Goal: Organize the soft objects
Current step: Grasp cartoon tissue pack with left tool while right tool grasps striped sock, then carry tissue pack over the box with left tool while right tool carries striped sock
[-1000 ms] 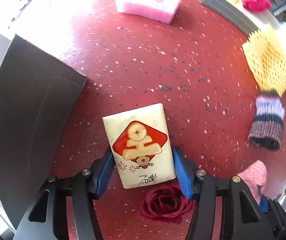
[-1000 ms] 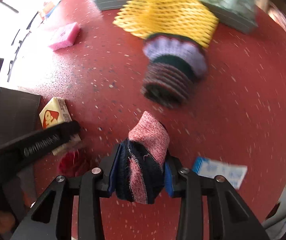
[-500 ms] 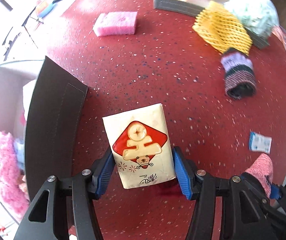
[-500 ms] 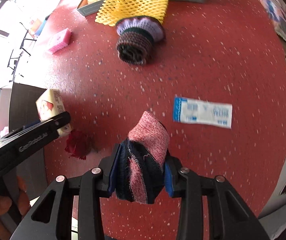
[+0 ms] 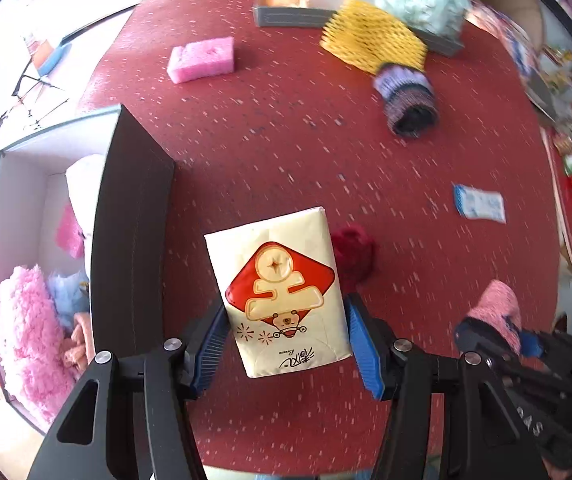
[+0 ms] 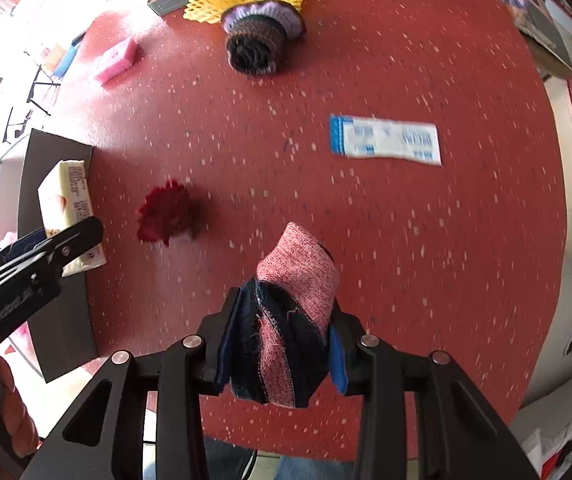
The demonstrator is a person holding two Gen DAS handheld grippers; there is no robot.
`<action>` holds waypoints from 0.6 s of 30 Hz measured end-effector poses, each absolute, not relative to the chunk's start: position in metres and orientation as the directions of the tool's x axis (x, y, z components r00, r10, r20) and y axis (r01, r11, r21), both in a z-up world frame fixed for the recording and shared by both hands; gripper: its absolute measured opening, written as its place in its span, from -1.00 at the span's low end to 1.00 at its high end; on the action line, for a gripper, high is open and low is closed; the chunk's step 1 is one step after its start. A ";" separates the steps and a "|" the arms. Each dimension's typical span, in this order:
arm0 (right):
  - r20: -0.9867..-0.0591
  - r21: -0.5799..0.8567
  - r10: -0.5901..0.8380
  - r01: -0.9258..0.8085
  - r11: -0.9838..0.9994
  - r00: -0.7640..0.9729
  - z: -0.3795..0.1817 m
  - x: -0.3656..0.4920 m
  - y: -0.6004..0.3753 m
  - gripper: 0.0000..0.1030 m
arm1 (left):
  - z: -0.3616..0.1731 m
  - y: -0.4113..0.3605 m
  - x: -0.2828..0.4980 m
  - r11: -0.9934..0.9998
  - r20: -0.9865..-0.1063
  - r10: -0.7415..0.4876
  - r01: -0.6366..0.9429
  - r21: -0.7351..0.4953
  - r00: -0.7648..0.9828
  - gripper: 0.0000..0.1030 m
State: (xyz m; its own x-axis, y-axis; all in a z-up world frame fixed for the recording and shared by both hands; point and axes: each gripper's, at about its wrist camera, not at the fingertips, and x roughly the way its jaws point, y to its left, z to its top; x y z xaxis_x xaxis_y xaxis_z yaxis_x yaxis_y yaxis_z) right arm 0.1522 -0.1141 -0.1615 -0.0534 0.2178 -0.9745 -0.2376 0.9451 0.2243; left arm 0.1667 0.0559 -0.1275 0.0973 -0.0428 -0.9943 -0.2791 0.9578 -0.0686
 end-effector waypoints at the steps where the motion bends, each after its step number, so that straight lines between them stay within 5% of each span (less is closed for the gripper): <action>1: -0.974 0.227 0.219 -0.227 0.947 -0.059 -0.161 0.147 -0.118 -0.21 | -0.132 0.051 0.158 0.962 -0.994 -0.050 -0.264 -0.074 0.094 0.13; 18: -0.982 0.188 0.183 -0.242 0.952 -0.043 -0.127 0.109 -0.128 -0.21 | -0.076 0.053 0.072 0.991 -0.981 -0.105 -0.068 -0.117 0.163 0.13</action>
